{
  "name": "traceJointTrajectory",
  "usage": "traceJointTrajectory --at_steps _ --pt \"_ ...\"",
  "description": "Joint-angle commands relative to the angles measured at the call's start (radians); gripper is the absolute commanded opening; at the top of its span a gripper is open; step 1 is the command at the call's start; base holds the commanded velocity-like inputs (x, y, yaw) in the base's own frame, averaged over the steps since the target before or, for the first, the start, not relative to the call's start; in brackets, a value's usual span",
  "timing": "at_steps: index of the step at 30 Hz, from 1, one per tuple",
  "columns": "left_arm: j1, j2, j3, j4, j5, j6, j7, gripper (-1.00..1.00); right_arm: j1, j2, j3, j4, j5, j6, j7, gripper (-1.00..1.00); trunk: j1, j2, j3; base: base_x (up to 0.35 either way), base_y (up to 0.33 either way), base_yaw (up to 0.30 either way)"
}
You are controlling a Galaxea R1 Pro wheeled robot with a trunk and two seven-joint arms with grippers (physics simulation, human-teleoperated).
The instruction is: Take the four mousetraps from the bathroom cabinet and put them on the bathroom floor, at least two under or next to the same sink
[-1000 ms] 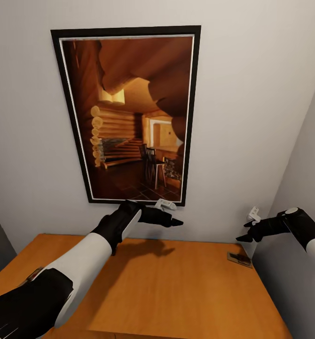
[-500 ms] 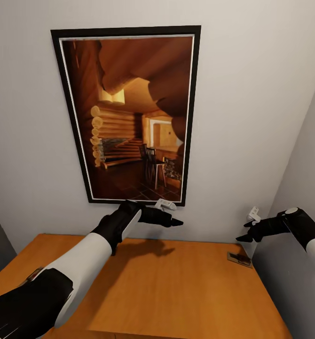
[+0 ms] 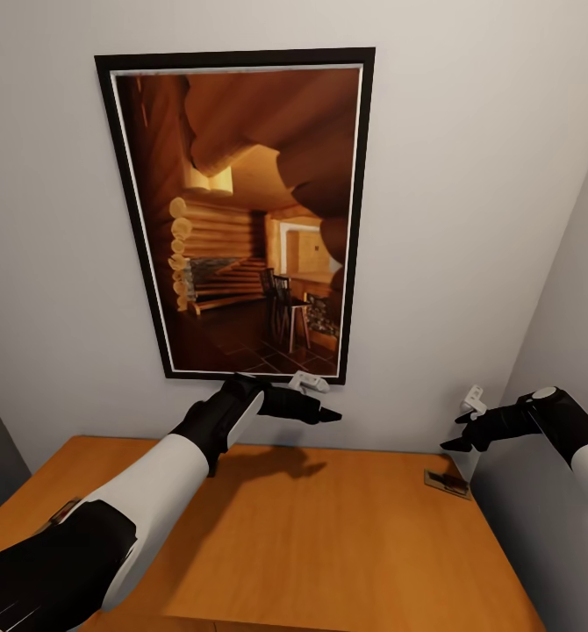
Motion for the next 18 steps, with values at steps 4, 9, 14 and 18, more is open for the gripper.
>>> traceJointTrajectory --at_steps 4,9,14,18 --pt "-0.001 0.000 -0.001 0.001 0.009 0.008 0.003 1.00 0.000 0.000 0.000 -0.002 0.001 0.010 0.004 1.00 0.000 -0.001 -0.001 0.000 0.000 0.000" --pt "0.000 0.000 -0.001 0.003 0.009 0.007 0.003 1.00 0.000 0.000 0.000 -0.002 0.001 0.010 0.004 1.00 0.000 -0.001 -0.001 0.000 0.000 0.000" --pt "-0.001 0.000 -0.001 0.004 0.009 0.007 0.003 1.00 0.000 0.000 0.000 -0.002 0.001 0.010 0.004 1.00 0.000 -0.001 -0.001 0.000 0.000 0.000" --pt "-0.001 0.000 -0.001 0.005 0.009 0.007 0.003 1.00 0.000 0.000 0.000 -0.002 0.001 0.009 0.004 1.00 0.000 -0.001 -0.001 0.000 0.000 0.000"
